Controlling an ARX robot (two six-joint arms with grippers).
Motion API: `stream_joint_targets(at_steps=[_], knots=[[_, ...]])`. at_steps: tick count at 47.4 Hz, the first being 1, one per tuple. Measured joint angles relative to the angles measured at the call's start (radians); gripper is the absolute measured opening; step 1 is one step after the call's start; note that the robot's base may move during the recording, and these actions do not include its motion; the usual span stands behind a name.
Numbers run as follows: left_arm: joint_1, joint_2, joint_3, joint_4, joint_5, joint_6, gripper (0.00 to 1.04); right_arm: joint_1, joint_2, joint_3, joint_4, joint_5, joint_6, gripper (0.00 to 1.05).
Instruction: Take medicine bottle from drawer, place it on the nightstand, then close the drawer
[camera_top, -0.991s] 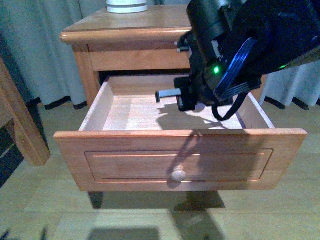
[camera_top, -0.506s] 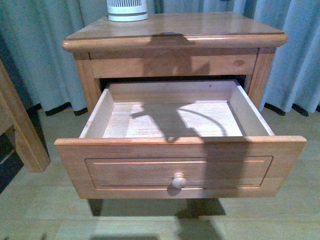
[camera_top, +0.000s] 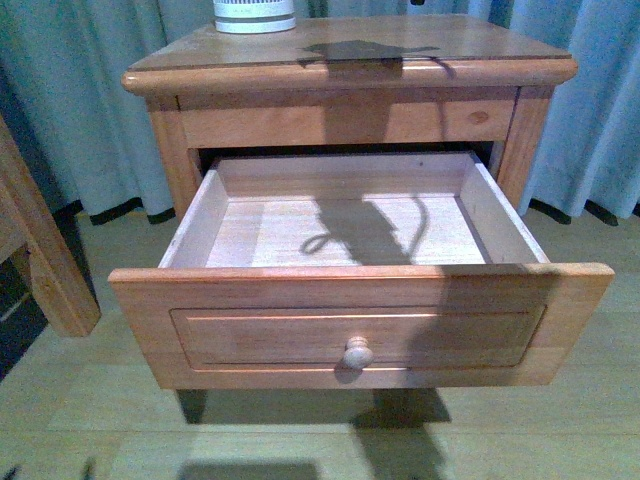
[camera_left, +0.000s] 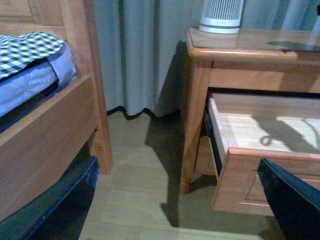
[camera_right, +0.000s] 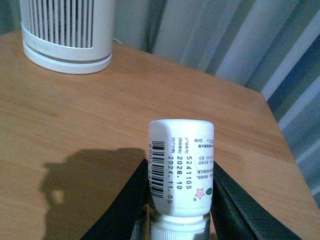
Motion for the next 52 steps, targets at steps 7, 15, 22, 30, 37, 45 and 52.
stream_joint_targets(at_steps=[7, 15, 22, 30, 37, 45, 52], knots=[[0.0, 0.0, 0.0, 0.0, 0.0, 0.0, 0.98, -0.017, 0.077, 0.135, -0.069, 0.026, 0.005, 0.3], [0.0, 0.0, 0.0, 0.0, 0.0, 0.0, 0.98, -0.042, 0.129, 0.174, -0.089, 0.032, 0.002, 0.3], [0.0, 0.0, 0.0, 0.0, 0.0, 0.0, 0.98, -0.044, 0.139, 0.158, -0.085, 0.029, -0.002, 0.3], [0.0, 0.0, 0.0, 0.0, 0.0, 0.0, 0.98, -0.041, 0.139, 0.124, -0.073, 0.017, -0.005, 0.45], [0.0, 0.0, 0.0, 0.0, 0.0, 0.0, 0.98, -0.04, 0.116, 0.058, -0.026, 0.008, -0.002, 0.76], [0.0, 0.0, 0.0, 0.0, 0.0, 0.0, 0.98, -0.04, 0.023, -0.056, 0.066, -0.017, 0.002, 0.99], [0.0, 0.0, 0.0, 0.0, 0.0, 0.0, 0.98, -0.038, -0.119, -0.188, 0.152, -0.045, 0.014, 0.98]])
